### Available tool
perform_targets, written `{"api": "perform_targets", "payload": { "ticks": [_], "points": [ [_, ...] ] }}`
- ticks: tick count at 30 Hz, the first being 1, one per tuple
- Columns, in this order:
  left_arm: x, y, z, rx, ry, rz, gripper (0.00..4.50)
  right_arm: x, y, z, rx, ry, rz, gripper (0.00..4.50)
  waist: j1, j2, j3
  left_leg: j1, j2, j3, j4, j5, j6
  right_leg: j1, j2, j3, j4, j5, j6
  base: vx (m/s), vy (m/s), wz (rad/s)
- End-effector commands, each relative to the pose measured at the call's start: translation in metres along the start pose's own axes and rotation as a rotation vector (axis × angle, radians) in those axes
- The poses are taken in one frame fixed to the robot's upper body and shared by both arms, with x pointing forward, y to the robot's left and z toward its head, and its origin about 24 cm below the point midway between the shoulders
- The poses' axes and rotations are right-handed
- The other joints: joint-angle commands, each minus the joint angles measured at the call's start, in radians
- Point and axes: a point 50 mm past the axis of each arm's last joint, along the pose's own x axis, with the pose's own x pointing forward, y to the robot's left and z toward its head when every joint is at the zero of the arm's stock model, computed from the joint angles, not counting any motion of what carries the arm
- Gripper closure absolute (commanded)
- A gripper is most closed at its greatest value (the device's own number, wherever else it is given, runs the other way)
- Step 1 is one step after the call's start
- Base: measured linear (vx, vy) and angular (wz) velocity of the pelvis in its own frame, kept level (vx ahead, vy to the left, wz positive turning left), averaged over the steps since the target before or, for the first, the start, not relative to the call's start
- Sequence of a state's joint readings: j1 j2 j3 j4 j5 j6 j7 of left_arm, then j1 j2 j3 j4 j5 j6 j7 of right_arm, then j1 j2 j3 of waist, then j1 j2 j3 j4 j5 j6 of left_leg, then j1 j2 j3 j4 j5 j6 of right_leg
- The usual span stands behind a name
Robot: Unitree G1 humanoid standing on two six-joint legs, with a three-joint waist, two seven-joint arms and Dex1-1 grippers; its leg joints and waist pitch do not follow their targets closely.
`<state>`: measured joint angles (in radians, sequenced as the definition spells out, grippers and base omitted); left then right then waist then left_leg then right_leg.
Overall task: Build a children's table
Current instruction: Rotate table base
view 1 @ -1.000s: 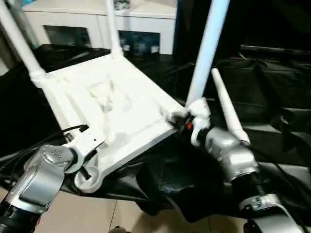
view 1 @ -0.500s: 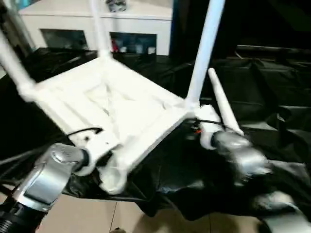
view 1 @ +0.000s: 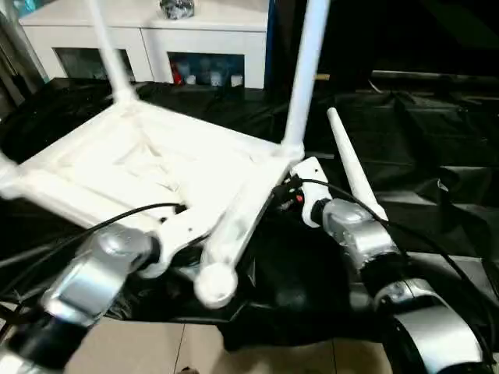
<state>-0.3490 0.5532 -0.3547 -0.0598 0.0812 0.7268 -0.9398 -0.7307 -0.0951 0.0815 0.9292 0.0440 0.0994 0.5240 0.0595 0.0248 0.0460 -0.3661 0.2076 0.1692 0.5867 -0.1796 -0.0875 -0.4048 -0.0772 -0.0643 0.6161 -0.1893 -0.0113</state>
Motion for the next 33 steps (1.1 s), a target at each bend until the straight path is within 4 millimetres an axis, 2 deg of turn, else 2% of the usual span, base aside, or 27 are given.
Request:
{"api": "perform_targets", "payload": {
  "ticks": [1, 2, 3, 5, 6, 7, 8, 9, 13, 17, 20, 23, 25, 27, 28, 29, 31, 32, 33],
  "points": [
    [0.012, -0.004, 0.015, 0.022, -0.065, -0.018, 4.50, 0.009, 0.013, 0.012, -0.025, -0.041, 0.043, 4.45, 0.005, 0.000, -0.063, 0.006, 0.009, 0.003, -0.063, -0.168, 0.016, 0.054, -0.050, 0.040, -0.061, -0.111, -0.244, 0.000, 0.000, 0.00],
    [0.016, -0.001, 0.020, 0.022, -0.080, 0.007, 4.50, 0.009, 0.013, 0.012, -0.027, -0.043, 0.036, 4.45, 0.007, 0.010, -0.064, 0.006, 0.010, 0.001, -0.063, -0.170, 0.013, 0.055, -0.052, 0.040, -0.058, -0.104, -0.248, 0.000, 0.000, 0.00],
    [0.016, -0.001, 0.020, 0.022, -0.080, 0.007, 4.50, 0.009, 0.013, 0.012, -0.027, -0.043, 0.036, 4.45, 0.004, 0.005, -0.062, 0.005, 0.009, 0.003, -0.064, -0.176, 0.016, 0.054, -0.050, 0.039, -0.063, -0.108, -0.245, 0.000, 0.000, 0.00],
    [0.024, 0.004, 0.029, 0.018, -0.110, 0.043, 4.50, 0.008, 0.011, 0.010, -0.030, -0.044, 0.027, 4.45, 0.005, 0.011, -0.065, 0.005, 0.009, 0.002, -0.062, -0.175, 0.014, 0.057, -0.051, 0.039, -0.059, -0.089, -0.246, 0.000, 0.000, 0.00],
    [0.027, 0.005, 0.033, 0.013, -0.125, 0.051, 4.50, 0.007, 0.010, 0.009, -0.029, -0.044, 0.028, 4.45, 0.004, 0.006, -0.067, 0.004, 0.008, 0.002, -0.061, -0.167, 0.019, 0.058, -0.049, 0.039, -0.059, -0.071, -0.248, 0.000, 0.000, 0.00],
    [0.030, 0.006, 0.039, 0.008, -0.151, 0.054, 4.50, 0.006, 0.009, 0.007, -0.029, -0.044, 0.030, 4.45, 0.008, 0.018, -0.068, 0.006, 0.008, 0.000, -0.060, -0.167, 0.016, 0.058, -0.051, 0.038, -0.056, -0.062, -0.251, 0.000, 0.000, 0.00],
    [0.034, 0.007, 0.045, 0.001, -0.166, 0.064, 4.50, 0.005, 0.008, 0.005, -0.033, -0.041, 0.027, 4.45, 0.005, 0.011, -0.068, 0.003, 0.008, 0.002, -0.059, -0.167, 0.023, 0.060, -0.050, 0.038, -0.058, -0.042, -0.257, 0.000, 0.000, 0.00],
    [0.036, 0.008, 0.047, 0.003, -0.169, 0.075, 4.50, 0.005, 0.007, 0.004, -0.036, -0.040, 0.021, 4.45, 0.007, 0.011, -0.070, 0.004, 0.009, 0.001, -0.058, -0.160, 0.024, 0.062, -0.051, 0.037, -0.056, -0.032, -0.261, 0.000, 0.000, 0.00],
    [0.042, 0.014, 0.049, 0.010, -0.162, 0.126, 4.50, 0.003, 0.004, 0.005, -0.043, -0.049, -0.002, 4.45, 0.008, 0.015, -0.071, 0.002, 0.009, 0.000, -0.056, -0.151, 0.035, 0.063, -0.050, 0.036, -0.055, -0.006, -0.270, 0.000, 0.000, 0.00],
    [0.045, 0.026, 0.046, 0.008, -0.141, 0.213, 4.50, -0.004, -0.007, 0.013, -0.060, -0.092, -0.069, 4.45, 0.009, 0.013, -0.069, 0.003, 0.009, -0.001, -0.058, -0.164, 0.032, 0.064, -0.050, 0.035, -0.060, -0.036, -0.254, 0.000, 0.000, 0.00],
    [0.044, 0.027, 0.043, 0.016, -0.138, 0.213, 4.50, -0.014, -0.023, 0.021, -0.010, -0.103, -0.177, 4.45, 0.009, 0.014, -0.070, 0.005, 0.009, -0.002, -0.059, -0.170, 0.023, 0.064, -0.050, 0.035, -0.059, -0.048, -0.249, 0.000, 0.000, 0.00],
    [0.041, 0.027, 0.041, 0.020, -0.153, 0.210, 4.50, -0.022, -0.032, 0.028, 0.035, -0.123, -0.213, 4.45, 0.010, 0.012, -0.070, 0.004, 0.008, -0.002, -0.058, -0.153, 0.027, 0.066, -0.049, 0.036, -0.058, -0.025, -0.246, 0.000, 0.000, 0.00],
    [0.033, 0.028, 0.044, 0.008, -0.232, 0.243, 4.50, -0.038, -0.043, 0.037, 0.108, -0.180, -0.216, 4.31, 0.011, 0.010, -0.070, 0.002, 0.010, -0.002, -0.058, -0.151, 0.034, 0.069, -0.050, 0.036, -0.058, -0.015, -0.241, 0.000, 0.000, 0.00],
    [0.028, 0.027, 0.047, -0.021, -0.271, 0.237, 4.50, -0.045, -0.050, 0.039, 0.114, -0.183, -0.242, 4.31, 0.012, 0.008, -0.072, 0.004, 0.010, 0.000, -0.057, -0.136, 0.035, 0.066, -0.048, 0.036, -0.057, -0.010, -0.246, 0.000, 0.000, 0.00],
    [0.023, 0.025, 0.049, -0.032, -0.291, 0.227, 4.17, -0.051, -0.057, 0.038, 0.119, -0.165, -0.273, 4.09, 0.011, 0.009, -0.070, 0.004, 0.010, 0.001, -0.057, -0.140, 0.034, 0.063, -0.047, 0.036, -0.058, -0.020, -0.248, 0.000, 0.000, 0.00],
    [0.021, 0.024, 0.050, -0.038, -0.302, 0.221, 4.09, -0.054, -0.060, 0.037, 0.123, -0.154, -0.291, 4.03, 0.013, 0.001, -0.069, 0.004, 0.010, 0.001, -0.058, -0.143, 0.034, 0.064, -0.049, 0.036, -0.058, -0.044, -0.249, 0.000, 0.000, 0.00],
    [0.016, 0.021, 0.052, -0.039, -0.321, 0.203, 4.03, -0.059, -0.068, 0.036, 0.130, -0.134, -0.339, 3.93, 0.012, 0.002, -0.066, 0.005, 0.009, 0.004, -0.058, -0.163, 0.029, 0.060, -0.048, 0.036, -0.065, -0.096, -0.240, 0.000, 0.000, 0.00],
    [0.016, 0.021, 0.052, -0.039, -0.321, 0.203, 3.89, -0.059, -0.068, 0.036, 0.130, -0.134, -0.339, 3.82, 0.011, -0.003, -0.064, 0.005, 0.010, 0.003, -0.060, -0.165, 0.025, 0.060, -0.050, 0.037, -0.066, -0.125, -0.235, 0.000, 0.000, 0.00],
    [0.005, 0.017, 0.059, -0.054, -0.380, 0.196, 3.74, -0.070, -0.088, 0.032, 0.153, -0.079, -0.455, 3.71, 0.009, 0.008, -0.065, 0.006, 0.011, 0.003, -0.058, -0.160, 0.016, 0.058, -0.050, 0.038, -0.064, -0.127, -0.232, 0.000, 0.000, 0.00]
  ]
}}
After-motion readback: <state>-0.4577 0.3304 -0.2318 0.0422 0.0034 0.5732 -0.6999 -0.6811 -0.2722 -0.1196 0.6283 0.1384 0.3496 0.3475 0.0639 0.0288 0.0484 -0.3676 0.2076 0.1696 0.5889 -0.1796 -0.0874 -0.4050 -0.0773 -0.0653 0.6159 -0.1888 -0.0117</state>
